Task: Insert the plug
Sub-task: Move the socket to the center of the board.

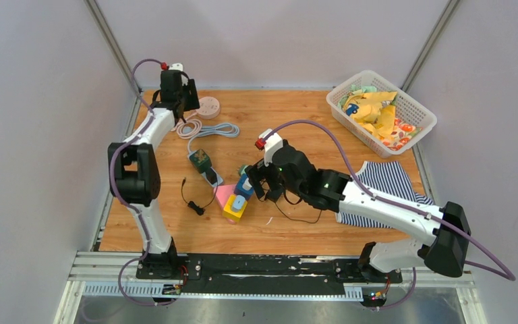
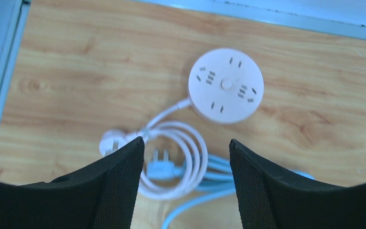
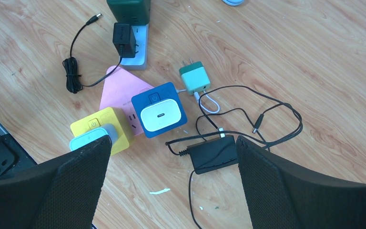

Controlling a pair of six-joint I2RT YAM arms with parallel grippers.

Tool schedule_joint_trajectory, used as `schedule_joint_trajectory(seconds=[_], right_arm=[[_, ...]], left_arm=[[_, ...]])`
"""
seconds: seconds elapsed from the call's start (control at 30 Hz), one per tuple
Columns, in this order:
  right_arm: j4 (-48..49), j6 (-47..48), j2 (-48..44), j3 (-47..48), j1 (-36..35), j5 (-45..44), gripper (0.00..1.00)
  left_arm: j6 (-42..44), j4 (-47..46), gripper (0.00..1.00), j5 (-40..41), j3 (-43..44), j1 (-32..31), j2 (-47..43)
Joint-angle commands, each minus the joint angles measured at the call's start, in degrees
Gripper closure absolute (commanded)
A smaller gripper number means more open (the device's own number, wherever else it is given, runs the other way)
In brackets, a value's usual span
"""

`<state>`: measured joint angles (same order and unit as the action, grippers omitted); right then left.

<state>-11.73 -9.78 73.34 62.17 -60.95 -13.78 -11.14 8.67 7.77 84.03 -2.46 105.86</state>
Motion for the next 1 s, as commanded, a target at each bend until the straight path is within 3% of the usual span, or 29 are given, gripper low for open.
schedule_joint_trajectory(seconds=[0.0,0.33,0.5,0.8,0.97], right_arm=[[-1.08,0.65,-0.57,-0.87,0.54,-1.75,0.00],[-3.35,0.86,3.59,2.16,0.79,-0.89,0.00],[-4.23,1.17,5.41,4.38,0.98,0.01,0.00],[-4.62,0.98,7.96,7.15,1.88,2.56,0.00],[-4.61,0.35,8.05,6.88,2.45,2.96,0.00]], left_arm=[[6.53,-0.33,0.32,0.08,10.05,-0.08,8.78],[19.92,5.49,0.31,-17.10,23.37,4.32,23.60],[20.73,8.69,0.26,-20.72,28.24,6.27,28.08],[21.56,17.98,0.39,-22.77,36.47,6.68,33.07],[21.37,22.41,0.39,-22.00,38.26,6.68,33.63]])
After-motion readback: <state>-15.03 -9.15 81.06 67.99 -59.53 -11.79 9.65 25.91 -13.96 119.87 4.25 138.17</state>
